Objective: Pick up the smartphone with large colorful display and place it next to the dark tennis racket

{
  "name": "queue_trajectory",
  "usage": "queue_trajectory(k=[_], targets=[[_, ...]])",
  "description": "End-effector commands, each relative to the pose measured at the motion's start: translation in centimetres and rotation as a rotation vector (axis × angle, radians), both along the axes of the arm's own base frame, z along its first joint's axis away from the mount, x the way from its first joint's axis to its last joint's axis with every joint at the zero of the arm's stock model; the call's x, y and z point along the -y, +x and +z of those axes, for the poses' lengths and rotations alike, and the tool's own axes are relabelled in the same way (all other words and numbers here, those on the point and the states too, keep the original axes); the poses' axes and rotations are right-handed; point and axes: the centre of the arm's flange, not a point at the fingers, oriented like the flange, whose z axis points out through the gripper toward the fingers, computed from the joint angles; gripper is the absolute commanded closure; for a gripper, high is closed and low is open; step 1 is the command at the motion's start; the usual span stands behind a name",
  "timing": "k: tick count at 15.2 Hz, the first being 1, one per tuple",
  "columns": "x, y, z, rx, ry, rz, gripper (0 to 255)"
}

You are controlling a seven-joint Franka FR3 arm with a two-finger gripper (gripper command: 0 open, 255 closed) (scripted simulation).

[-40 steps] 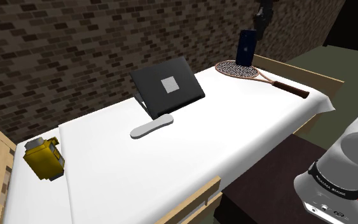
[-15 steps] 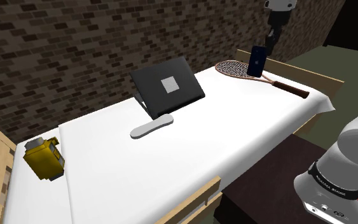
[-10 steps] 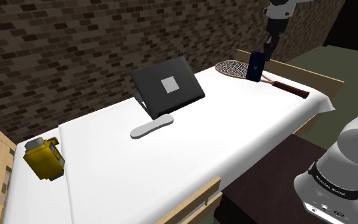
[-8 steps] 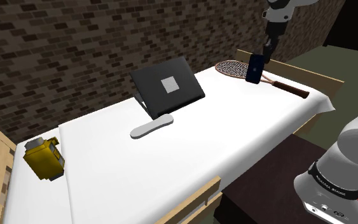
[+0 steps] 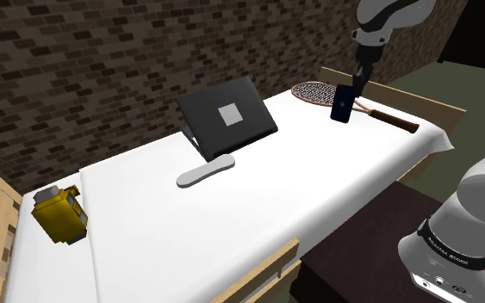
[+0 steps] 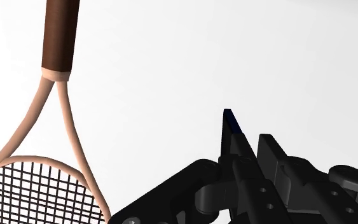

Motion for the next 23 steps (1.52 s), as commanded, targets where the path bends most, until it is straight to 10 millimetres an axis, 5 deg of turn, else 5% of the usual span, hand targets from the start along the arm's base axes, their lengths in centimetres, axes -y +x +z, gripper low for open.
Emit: queue_trajectory(k=[1,7,15,16,21,23], targets=[[0.1,0.1,-1.0,0.001,0.000,0.000,255],[0.1,0.1,-4.0,0.001,0.000,0.000,255],[0.1,0.1,-4.0,0.001,0.000,0.000,255],[0.1,0.1,-4.0,0.001,0.000,0.000,0],[0.1,0.1,-4.0,0.001,0.000,0.000,0],[0.1,0.1,-1.4,0.001,0.000,0.000,0]])
